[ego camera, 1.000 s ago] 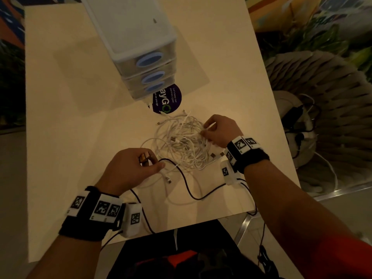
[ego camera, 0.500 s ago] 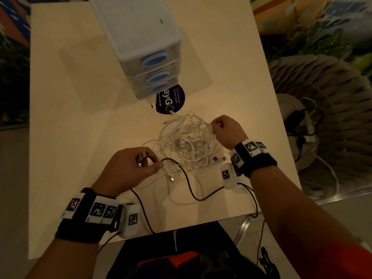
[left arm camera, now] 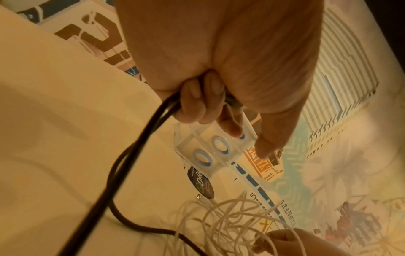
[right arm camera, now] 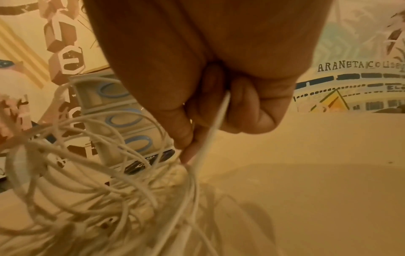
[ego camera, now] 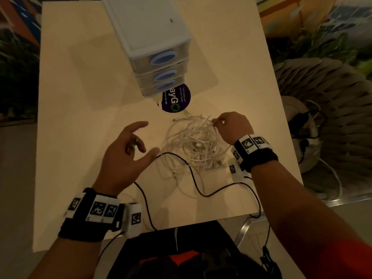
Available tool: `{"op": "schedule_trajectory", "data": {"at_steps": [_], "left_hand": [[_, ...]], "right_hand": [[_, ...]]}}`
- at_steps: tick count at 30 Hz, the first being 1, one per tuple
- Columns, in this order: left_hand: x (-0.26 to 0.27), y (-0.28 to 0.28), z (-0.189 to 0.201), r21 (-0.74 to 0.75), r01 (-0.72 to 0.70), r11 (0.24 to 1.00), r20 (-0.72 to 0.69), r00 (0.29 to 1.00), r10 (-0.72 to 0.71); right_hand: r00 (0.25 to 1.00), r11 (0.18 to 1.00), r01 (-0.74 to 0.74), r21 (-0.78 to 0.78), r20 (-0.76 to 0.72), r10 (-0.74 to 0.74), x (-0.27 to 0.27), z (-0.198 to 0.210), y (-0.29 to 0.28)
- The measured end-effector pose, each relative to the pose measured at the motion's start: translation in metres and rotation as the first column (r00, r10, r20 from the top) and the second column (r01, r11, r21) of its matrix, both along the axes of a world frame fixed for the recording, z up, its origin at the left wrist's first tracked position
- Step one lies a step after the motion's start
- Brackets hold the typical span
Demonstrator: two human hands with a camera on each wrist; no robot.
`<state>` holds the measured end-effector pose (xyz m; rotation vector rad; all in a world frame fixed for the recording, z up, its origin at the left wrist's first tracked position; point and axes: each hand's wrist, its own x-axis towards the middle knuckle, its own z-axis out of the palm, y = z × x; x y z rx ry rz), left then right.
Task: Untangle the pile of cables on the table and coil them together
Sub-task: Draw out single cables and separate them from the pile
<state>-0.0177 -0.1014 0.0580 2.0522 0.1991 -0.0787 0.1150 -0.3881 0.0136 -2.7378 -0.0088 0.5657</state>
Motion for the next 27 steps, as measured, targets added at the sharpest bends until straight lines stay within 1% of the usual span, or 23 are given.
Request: {"op": "schedule_trajectory", "data": {"at_steps": [2, 5, 7, 11, 15, 17, 20, 23, 27], "left_hand": [[0.003, 0.002, -0.004, 0.03, -0.075, 0.997, 0.003, 0.997, 0.075], [0.014, 0.005, -0.015, 0.075, -0.118, 0.99, -0.029, 0.992, 0.12], [0.023, 0.006, -0.022, 0.07, -0.106, 0.992, -0.052, 0.993, 0.109], [0.046, 0.0, -0.028, 0.029, -0.036, 0.999, -0.058, 0.998, 0.038], [0.068, -0.018, -0.035, 0.081, 0.022, 0.996, -0.047, 0.999, -0.018], [0.075, -0.027, -0.039, 0.103, 0.047, 0.994, -0.06, 0.997, -0.041], [0.079, -0.038, -0.041, 0.088, 0.078, 0.993, -0.072, 0.995, -0.071], [0.081, -0.045, -0.041, 0.08, 0.101, 0.992, -0.048, 0.994, -0.097], [0.084, -0.048, -0.041, 0.078, 0.151, 0.985, -0.031, 0.988, -0.149]], "right_hand": [[0.998, 0.992, 0.05, 0.112, 0.033, -0.054, 0.0, 0.0, -0.001], [0.989, 0.932, 0.127, 0.339, 0.026, -0.144, -0.003, -0.005, 0.002], [0.984, 0.881, 0.148, 0.449, 0.021, -0.177, -0.006, -0.005, 0.005], [0.977, 0.785, 0.181, 0.593, -0.014, -0.215, -0.011, 0.002, 0.013], [0.977, 0.73, 0.175, 0.661, -0.028, -0.209, -0.013, 0.011, 0.018], [0.976, 0.687, 0.178, 0.705, -0.039, -0.213, -0.014, 0.015, 0.021], [0.976, 0.627, 0.181, 0.758, -0.057, -0.212, -0.015, 0.021, 0.025], [0.974, 0.566, 0.196, 0.801, -0.094, -0.204, -0.016, 0.024, 0.026], [0.979, 0.524, 0.173, 0.834, -0.087, -0.184, -0.017, 0.026, 0.027]]}}
